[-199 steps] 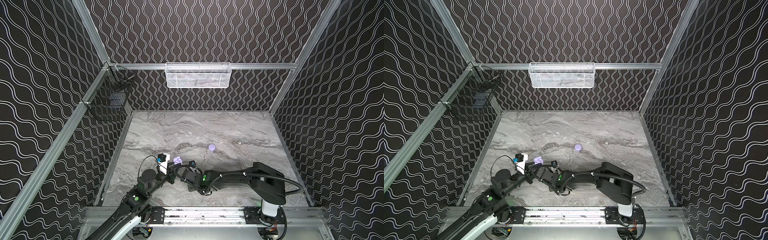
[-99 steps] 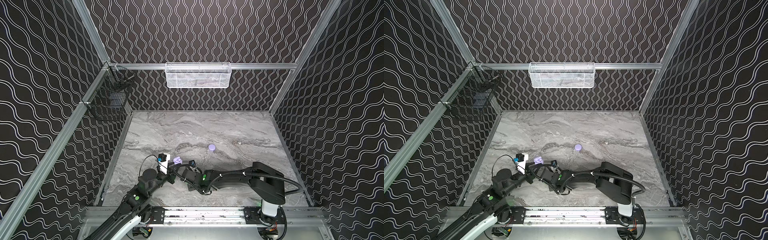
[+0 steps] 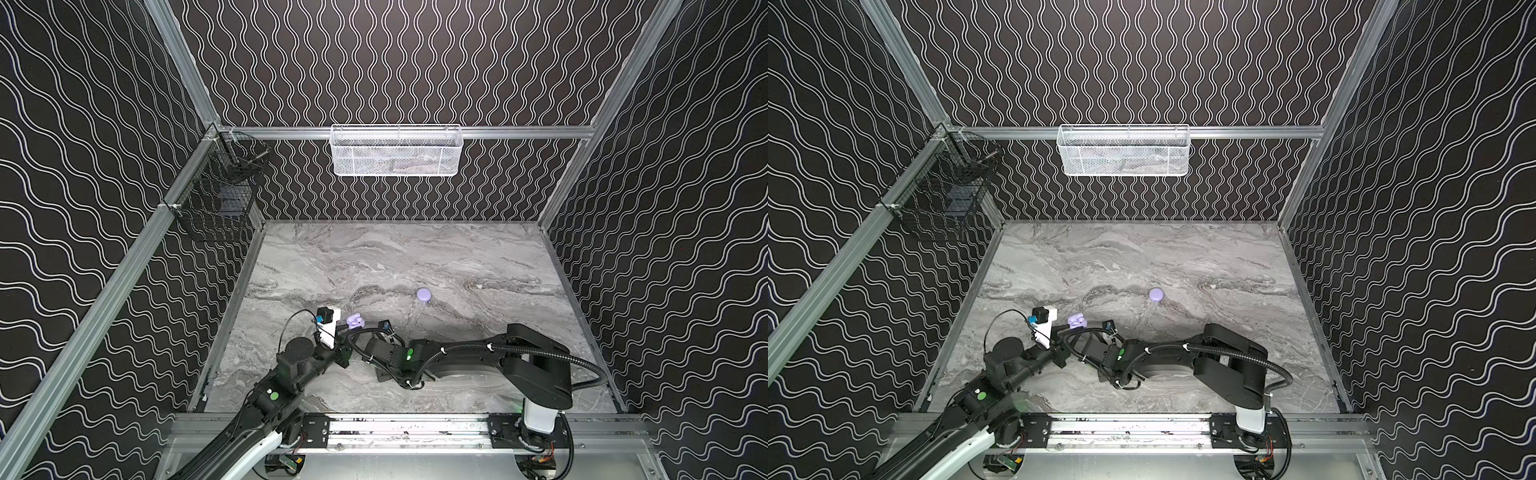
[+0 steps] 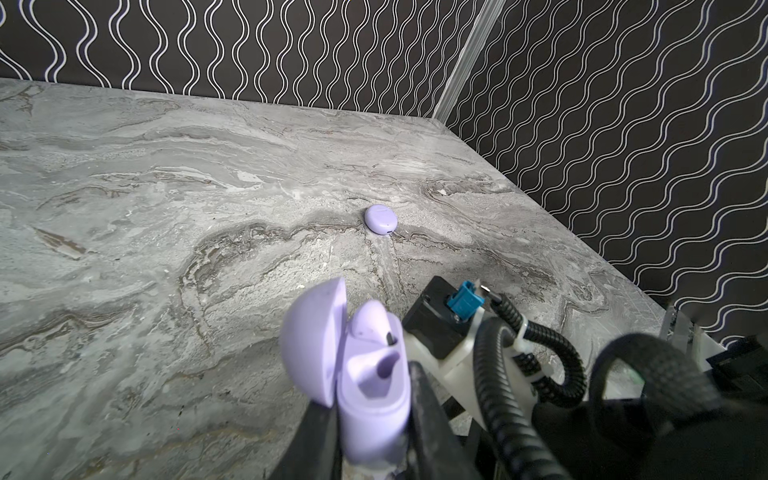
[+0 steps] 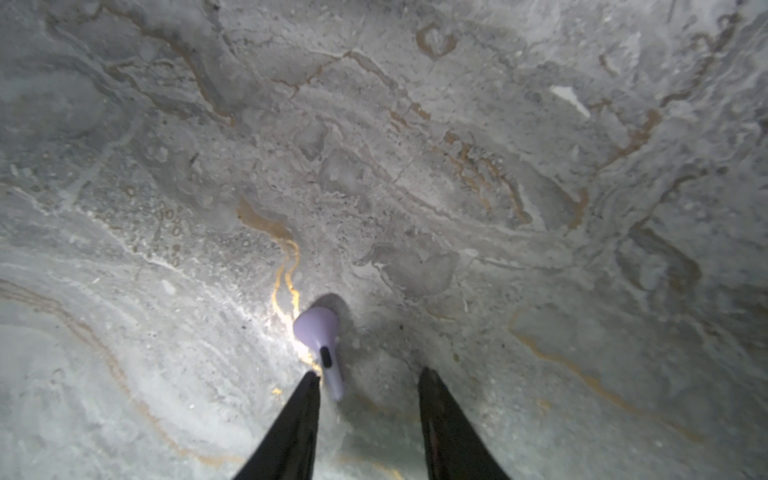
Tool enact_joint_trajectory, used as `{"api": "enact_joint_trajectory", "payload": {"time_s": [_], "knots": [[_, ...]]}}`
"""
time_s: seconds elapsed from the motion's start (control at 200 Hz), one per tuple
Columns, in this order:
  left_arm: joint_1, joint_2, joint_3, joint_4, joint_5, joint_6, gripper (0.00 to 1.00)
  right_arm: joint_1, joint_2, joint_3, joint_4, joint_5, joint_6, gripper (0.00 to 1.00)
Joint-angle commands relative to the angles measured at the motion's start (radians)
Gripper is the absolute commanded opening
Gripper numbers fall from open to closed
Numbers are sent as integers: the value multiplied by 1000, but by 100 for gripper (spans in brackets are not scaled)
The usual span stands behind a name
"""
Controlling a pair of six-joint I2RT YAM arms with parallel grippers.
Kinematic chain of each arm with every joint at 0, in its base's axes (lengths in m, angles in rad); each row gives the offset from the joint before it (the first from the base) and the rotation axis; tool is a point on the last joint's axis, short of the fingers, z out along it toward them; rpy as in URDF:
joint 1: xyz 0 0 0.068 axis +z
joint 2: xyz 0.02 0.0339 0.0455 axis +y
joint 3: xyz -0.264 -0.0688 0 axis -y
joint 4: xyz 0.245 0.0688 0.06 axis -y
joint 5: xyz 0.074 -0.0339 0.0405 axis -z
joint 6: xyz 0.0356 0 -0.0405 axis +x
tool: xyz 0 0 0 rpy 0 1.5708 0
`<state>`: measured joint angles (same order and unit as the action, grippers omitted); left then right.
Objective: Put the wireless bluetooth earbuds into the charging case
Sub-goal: 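Lower the open right gripper around the lavender earbud on the table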
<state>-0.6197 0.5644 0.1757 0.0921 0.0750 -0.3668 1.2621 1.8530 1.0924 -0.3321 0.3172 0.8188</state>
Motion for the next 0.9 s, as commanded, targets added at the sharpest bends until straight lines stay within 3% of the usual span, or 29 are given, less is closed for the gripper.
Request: {"api": "enact_joint_trajectory", "payload": {"time_s": [0.0,0.41,0.896], "knots": [[4,1,2,29,-1,-6,16,1,-12,-4,-9,8,-1,42],[5,-9,2,24,-7,-7,14,2,-92,-20,34,25,-122,42],[10,-37,3,-1,-33,-20,14,3,-21,53,8,8,-213,40]]}}
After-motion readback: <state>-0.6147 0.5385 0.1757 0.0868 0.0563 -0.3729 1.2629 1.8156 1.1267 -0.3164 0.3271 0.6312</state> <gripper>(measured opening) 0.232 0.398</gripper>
